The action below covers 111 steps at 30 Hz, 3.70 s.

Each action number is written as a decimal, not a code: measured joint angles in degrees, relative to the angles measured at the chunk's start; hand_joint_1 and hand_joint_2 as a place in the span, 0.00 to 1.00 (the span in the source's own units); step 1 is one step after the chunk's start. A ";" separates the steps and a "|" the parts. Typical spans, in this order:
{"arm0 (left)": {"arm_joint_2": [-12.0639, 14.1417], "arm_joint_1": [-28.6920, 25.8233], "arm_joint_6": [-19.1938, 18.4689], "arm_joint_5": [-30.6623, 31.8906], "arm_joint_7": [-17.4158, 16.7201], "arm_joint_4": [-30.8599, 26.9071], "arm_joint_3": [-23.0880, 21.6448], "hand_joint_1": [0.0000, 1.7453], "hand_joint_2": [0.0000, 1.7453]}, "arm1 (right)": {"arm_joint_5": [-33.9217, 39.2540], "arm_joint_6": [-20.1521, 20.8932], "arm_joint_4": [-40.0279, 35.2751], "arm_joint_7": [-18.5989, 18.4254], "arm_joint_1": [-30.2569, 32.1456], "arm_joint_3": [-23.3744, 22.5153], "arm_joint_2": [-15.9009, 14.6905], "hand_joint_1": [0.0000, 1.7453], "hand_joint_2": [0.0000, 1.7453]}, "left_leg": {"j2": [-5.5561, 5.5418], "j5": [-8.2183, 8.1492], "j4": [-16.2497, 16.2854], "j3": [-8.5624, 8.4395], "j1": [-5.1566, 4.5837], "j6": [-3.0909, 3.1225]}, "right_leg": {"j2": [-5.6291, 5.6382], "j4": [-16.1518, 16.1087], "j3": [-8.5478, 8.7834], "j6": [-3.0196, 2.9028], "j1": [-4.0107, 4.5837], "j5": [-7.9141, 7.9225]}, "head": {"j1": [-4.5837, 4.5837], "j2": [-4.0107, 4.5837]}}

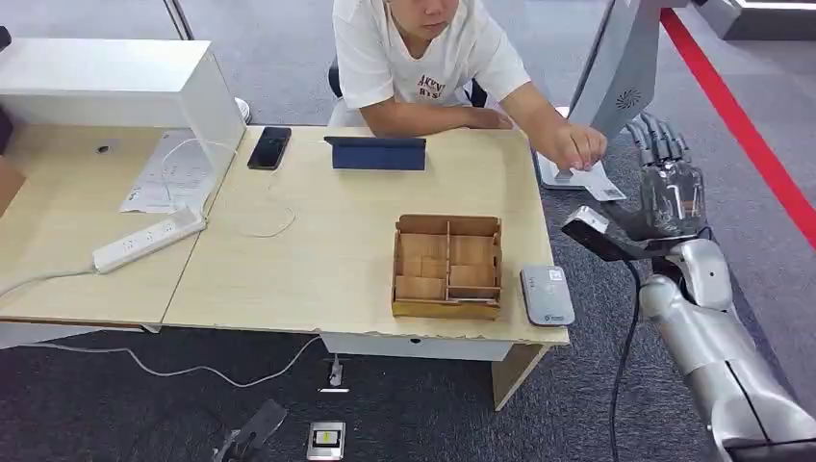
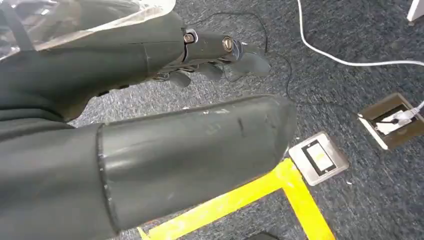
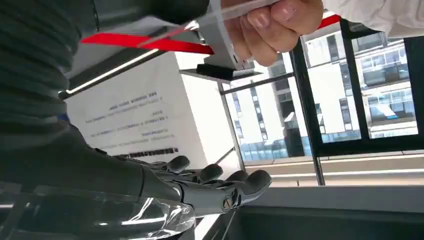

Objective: Pass the card to the sensor for recognition and then transmit it.

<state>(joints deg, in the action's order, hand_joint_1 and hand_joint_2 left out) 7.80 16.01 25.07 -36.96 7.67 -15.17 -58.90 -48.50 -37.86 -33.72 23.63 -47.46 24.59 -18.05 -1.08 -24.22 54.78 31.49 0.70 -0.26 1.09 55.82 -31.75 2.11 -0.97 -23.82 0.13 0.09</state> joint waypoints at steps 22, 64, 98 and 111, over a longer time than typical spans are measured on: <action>-0.09 -0.04 0.09 -0.33 0.15 0.00 0.02 0.00 0.00 | 2.21 0.02 3.50 0.74 -1.56 -0.07 1.46 1.00 1.00 | 0.01 0.00 0.00 -0.01 0.01 0.00 | 0.00 0.00 0.00 0.00 0.01 0.00 | 0.04 0.00; -0.26 -1.91 0.26 -3.72 1.07 0.09 1.18 0.00 0.00 | 3.56 18.95 2.91 -0.83 6.06 4.53 3.32 1.00 1.00 | 0.03 0.00 0.00 0.04 0.01 0.00 | 0.01 0.00 -0.05 0.00 0.01 -0.01 | 0.02 0.00; -0.07 -3.03 1.03 -3.54 1.49 0.24 1.79 0.00 0.00 | 5.14 19.23 3.71 -4.42 9.88 8.17 2.43 1.00 1.00 | 0.04 -0.01 0.00 0.02 0.01 0.00 | 0.02 -0.02 -0.06 0.00 0.01 0.00 | 0.02 0.00; -0.04 -2.89 1.05 -3.50 1.40 0.26 1.79 0.00 0.00 | 4.59 21.53 3.43 -5.27 11.20 8.46 2.23 1.00 1.00 | 0.05 0.00 0.00 0.03 0.00 0.00 | 0.02 -0.02 -0.05 0.00 0.01 0.00 | 0.02 0.00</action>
<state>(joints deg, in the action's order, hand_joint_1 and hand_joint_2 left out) 7.76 13.12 26.12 -40.46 9.07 -14.91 -57.11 -43.91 -16.33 -30.29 18.36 -36.26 33.05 -15.82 -1.03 -24.22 54.78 31.52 0.71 -0.26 1.11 55.80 -31.80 2.11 -0.97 -23.82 0.15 0.09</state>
